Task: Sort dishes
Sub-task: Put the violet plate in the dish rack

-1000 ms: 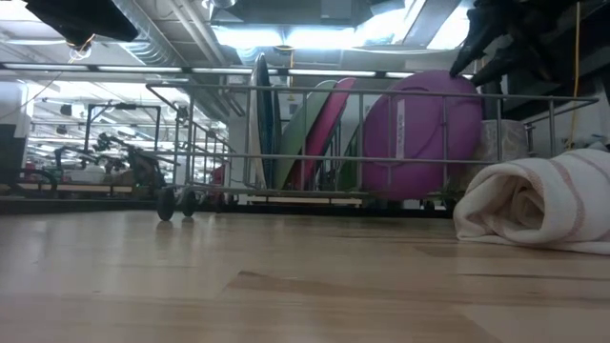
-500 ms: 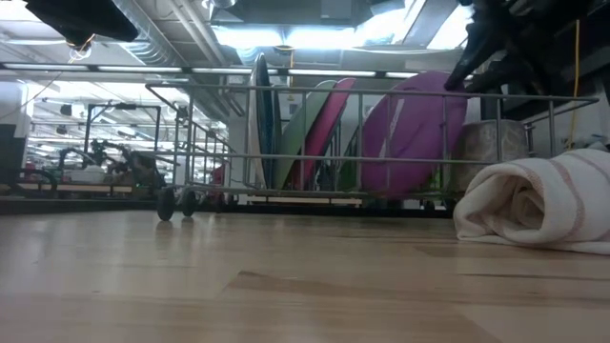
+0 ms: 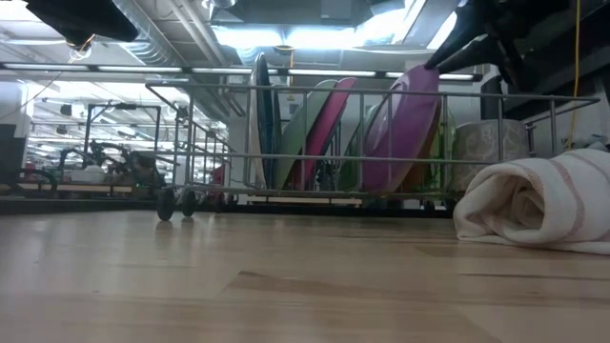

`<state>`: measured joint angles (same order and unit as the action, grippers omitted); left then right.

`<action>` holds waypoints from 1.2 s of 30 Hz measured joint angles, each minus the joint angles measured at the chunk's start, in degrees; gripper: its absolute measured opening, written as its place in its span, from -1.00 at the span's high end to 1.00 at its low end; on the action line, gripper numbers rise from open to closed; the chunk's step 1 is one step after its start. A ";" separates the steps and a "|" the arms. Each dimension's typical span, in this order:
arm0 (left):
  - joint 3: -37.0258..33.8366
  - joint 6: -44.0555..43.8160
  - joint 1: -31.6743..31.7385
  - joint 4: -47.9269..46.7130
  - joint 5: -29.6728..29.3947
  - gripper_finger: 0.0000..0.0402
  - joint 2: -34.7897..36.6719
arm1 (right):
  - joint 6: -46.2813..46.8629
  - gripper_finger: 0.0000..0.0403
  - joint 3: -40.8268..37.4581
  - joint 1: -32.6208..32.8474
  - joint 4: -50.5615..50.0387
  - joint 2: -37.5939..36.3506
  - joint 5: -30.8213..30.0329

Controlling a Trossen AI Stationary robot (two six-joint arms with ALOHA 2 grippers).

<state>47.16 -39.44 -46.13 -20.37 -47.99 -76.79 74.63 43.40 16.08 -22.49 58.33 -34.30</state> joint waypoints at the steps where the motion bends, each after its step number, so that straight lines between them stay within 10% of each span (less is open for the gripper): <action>1: 0.00 -0.01 -0.02 -0.01 0.01 0.98 0.00 | -0.08 0.79 0.00 0.02 0.02 0.00 -0.37; 36: 0.00 0.00 -0.02 -0.03 0.00 0.98 0.00 | -14.56 0.80 0.09 -14.64 10.29 5.68 13.61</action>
<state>47.16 -39.44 -46.15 -20.40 -47.99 -76.79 60.07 43.48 1.43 -12.21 64.01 -20.69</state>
